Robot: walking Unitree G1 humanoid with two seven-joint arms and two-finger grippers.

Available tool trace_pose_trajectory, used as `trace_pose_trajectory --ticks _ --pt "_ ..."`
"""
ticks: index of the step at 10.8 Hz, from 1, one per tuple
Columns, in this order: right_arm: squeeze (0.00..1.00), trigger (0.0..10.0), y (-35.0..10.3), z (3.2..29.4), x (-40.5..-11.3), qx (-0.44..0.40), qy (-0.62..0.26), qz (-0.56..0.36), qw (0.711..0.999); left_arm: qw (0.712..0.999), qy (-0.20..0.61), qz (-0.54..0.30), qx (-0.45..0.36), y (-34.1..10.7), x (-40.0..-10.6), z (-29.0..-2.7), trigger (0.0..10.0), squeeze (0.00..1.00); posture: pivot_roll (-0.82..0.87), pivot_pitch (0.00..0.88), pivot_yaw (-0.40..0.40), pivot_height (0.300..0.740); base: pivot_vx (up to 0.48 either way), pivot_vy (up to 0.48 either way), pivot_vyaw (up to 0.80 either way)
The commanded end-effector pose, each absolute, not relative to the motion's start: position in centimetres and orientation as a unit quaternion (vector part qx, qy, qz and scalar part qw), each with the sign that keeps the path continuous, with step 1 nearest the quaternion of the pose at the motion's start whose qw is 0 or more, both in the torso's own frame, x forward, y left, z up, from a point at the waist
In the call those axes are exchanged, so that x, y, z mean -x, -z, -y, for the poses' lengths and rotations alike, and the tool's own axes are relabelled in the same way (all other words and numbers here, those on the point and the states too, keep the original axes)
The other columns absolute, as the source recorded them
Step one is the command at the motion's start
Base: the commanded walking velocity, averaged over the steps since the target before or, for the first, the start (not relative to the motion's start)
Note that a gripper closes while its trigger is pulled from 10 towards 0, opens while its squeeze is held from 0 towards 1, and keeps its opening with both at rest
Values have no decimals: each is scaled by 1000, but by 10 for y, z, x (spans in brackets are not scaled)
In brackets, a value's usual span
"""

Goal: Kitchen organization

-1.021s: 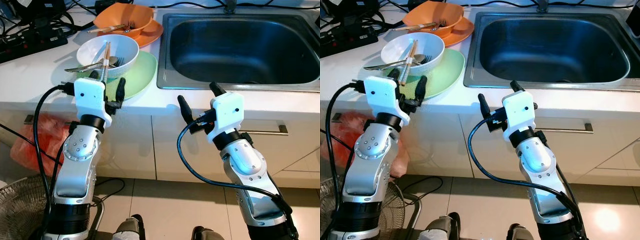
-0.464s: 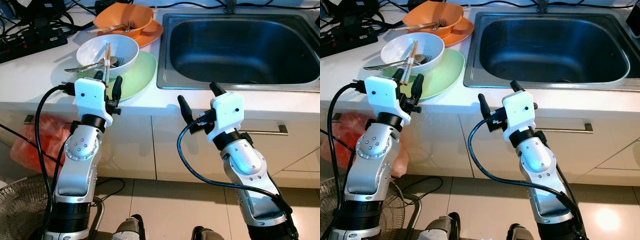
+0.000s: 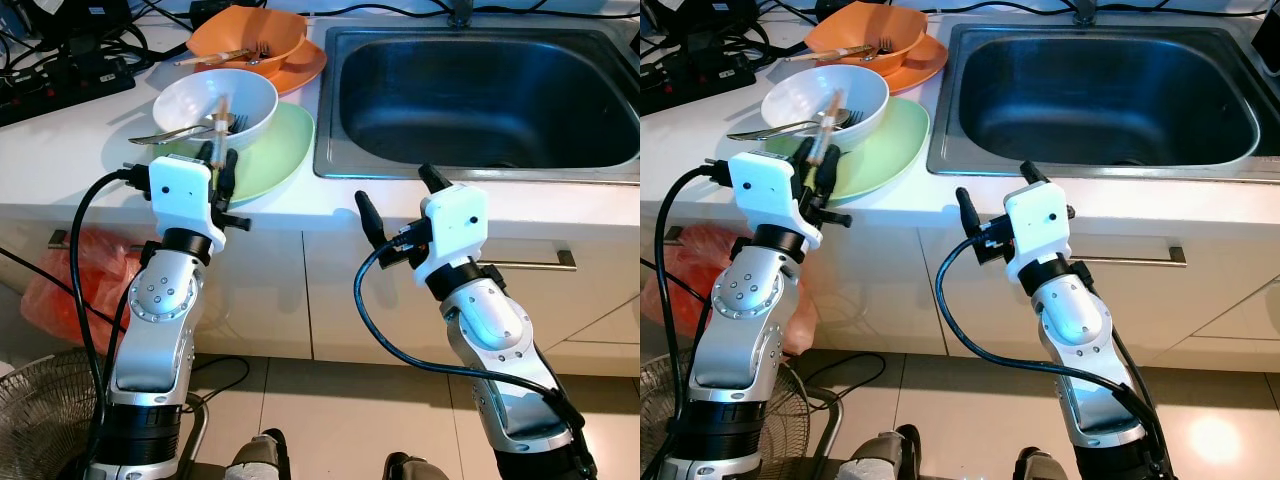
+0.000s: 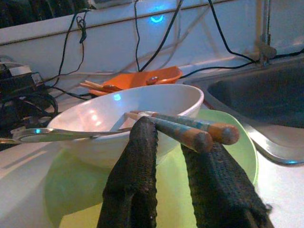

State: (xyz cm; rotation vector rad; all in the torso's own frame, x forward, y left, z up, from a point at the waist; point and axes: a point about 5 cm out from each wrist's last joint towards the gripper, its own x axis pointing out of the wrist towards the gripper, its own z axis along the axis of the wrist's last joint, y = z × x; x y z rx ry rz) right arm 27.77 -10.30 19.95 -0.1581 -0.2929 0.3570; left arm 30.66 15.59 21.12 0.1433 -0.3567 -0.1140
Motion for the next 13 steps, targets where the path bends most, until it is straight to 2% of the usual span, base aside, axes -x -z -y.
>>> trace_pose_trajectory --ticks 1,5,13 --pt "0 10000 -197 101 -276 81 -185 143 969 980 61 177 -73 -211 -307 -156 0 0 39 180 53 740 0 0 0" --pt "0 10000 -194 92 -270 72 -228 136 961 978 62 183 -78 -212 -307 -156 0 0 40 179 52 740 0 0 0" --pt "0 10000 -194 93 -271 74 -225 139 962 976 59 189 -91 -214 -307 -155 0 0 42 171 54 740 0 0 0"
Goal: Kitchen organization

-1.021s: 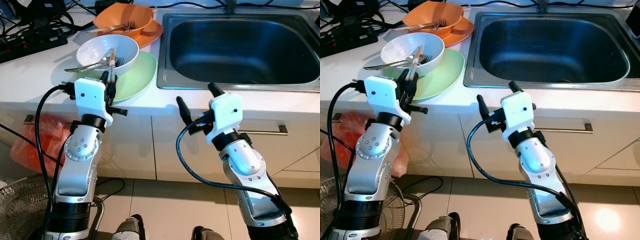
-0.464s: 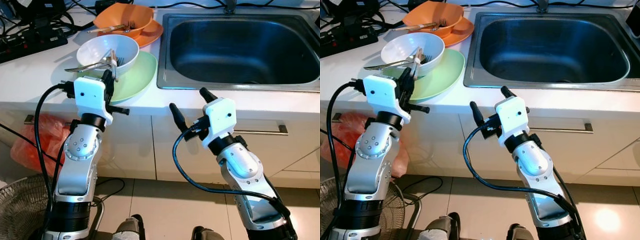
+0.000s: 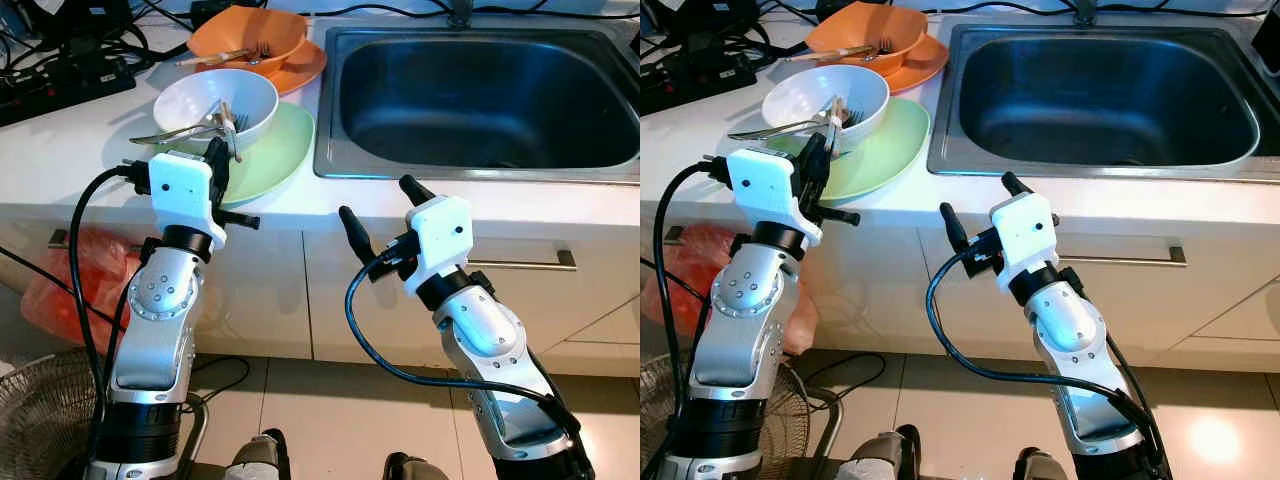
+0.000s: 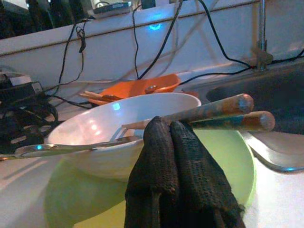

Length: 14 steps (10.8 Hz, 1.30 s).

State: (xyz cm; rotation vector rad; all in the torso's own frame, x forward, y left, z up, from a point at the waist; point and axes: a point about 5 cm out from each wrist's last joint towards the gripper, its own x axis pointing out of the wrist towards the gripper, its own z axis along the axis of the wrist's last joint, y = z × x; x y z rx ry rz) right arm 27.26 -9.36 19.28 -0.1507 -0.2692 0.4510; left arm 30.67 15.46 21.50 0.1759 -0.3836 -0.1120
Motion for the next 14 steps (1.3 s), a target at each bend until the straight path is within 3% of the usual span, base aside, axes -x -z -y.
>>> trace_pose_trajectory --ticks 1,2,6,9,14 --pt "0 10000 -194 93 -271 74 -225 139 962 976 45 185 -101 -212 -305 -157 10000 369 42 171 54 740 0 0 0" --pt "0 10000 -194 93 -272 74 -225 139 962 977 53 186 -95 -211 -303 -156 10000 1000 44 171 54 740 0 0 0" --pt "0 10000 -194 93 -272 75 -227 139 961 974 67 189 -100 -208 -299 -154 10000 1000 43 171 51 740 0 0 0" --pt "0 10000 -194 92 -273 75 -226 139 961 942 113 228 -219 -210 -296 -145 10000 1000 46 172 51 740 0 0 0" --pt "0 10000 -194 93 -272 74 -223 138 962 938 95 232 -238 -211 -303 -156 10000 1000 45 171 53 740 0 0 0"
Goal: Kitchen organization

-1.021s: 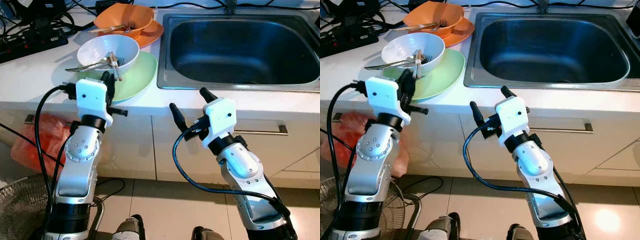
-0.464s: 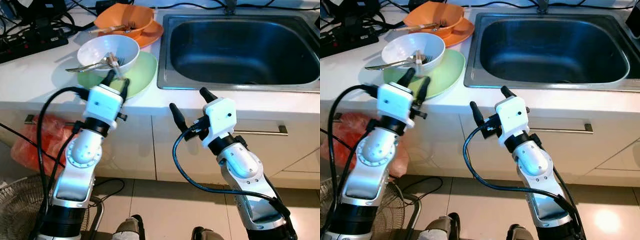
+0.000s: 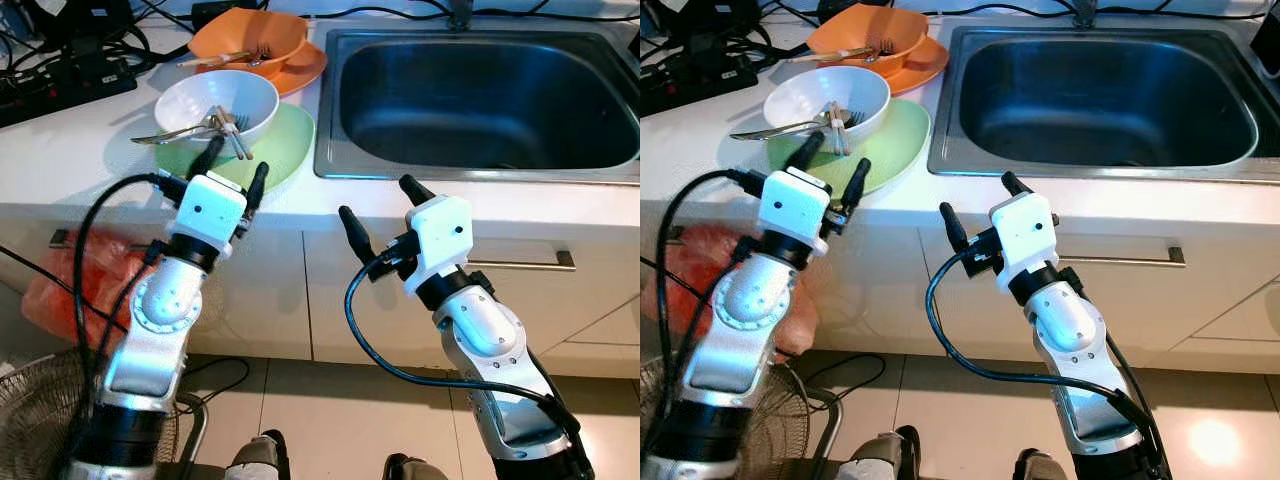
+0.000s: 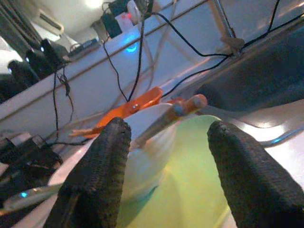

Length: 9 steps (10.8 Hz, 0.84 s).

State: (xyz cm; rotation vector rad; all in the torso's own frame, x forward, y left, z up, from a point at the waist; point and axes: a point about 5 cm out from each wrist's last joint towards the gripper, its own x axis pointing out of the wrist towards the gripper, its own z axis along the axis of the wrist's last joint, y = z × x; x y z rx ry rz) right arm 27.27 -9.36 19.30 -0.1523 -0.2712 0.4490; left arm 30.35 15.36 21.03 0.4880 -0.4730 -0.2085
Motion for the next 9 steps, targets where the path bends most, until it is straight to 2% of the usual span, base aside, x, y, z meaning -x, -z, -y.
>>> trace_pose_trajectory --ticks 1,4,5,6,7,9 --pt "0 10000 -194 93 -273 75 -224 138 962 932 97 238 -256 -215 -307 -159 10000 1000 45 170 52 740 0 0 0" --pt "0 10000 -194 93 -272 75 -224 139 962 911 117 250 -305 -224 -320 -159 10000 1000 41 166 56 740 0 0 0" --pt "0 10000 -194 93 -272 75 -224 139 962 899 127 253 -336 -225 -324 -157 10000 0 38 165 58 740 0 0 0" --pt "0 10000 -194 93 -272 75 -223 139 962 892 143 254 -346 -227 -331 -154 10000 0 38 165 57 740 0 0 0" --pt "0 10000 -194 93 -272 75 -222 139 962 887 161 253 -350 -227 -334 -152 0 0 38 165 57 740 0 0 0" --pt "0 10000 -193 93 -272 75 -220 139 963 877 188 250 -364 -226 -339 -150 0 0 31 169 64 740 0 0 0"
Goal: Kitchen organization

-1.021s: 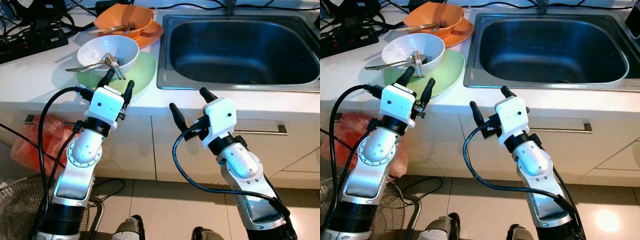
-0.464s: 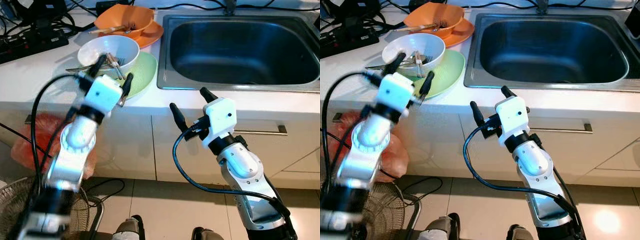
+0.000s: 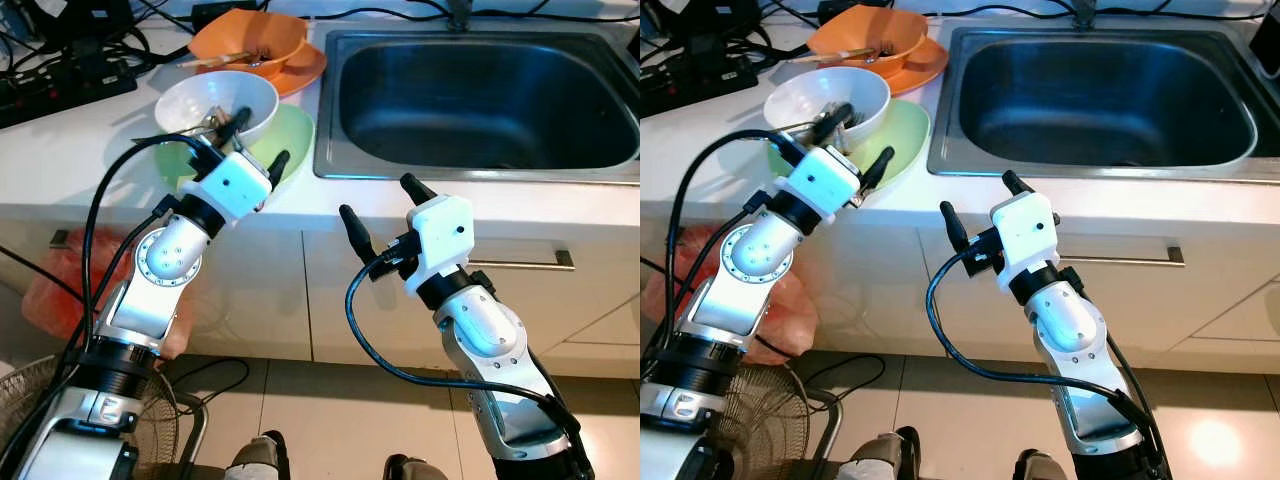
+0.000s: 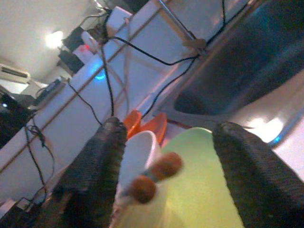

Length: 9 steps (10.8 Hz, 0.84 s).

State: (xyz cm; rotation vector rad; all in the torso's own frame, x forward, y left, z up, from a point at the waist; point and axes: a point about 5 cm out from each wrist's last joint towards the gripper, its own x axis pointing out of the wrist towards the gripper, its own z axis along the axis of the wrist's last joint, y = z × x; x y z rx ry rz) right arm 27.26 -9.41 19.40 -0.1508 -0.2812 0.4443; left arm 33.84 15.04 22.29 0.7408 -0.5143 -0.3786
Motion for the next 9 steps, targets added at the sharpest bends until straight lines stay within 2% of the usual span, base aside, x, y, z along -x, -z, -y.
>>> trace_pose_trajectory --ticks 1,3,6,9 --pt "0 10000 -193 93 -271 73 -221 138 963 877 189 253 -363 -226 -340 -152 0 0 32 168 65 740 0 0 0" --pt "0 10000 -194 89 -269 62 -242 139 958 876 187 259 -361 -228 -341 -154 0 0 34 165 66 740 0 0 0" --pt "0 10000 -193 77 -255 42 -333 134 933 878 179 270 -354 -232 -342 -157 0 0 30 165 63 740 0 0 0" --pt "0 10000 -194 77 -253 39 -350 132 927 875 186 281 -347 -233 -340 -153 0 0 27 165 63 740 0 0 0"
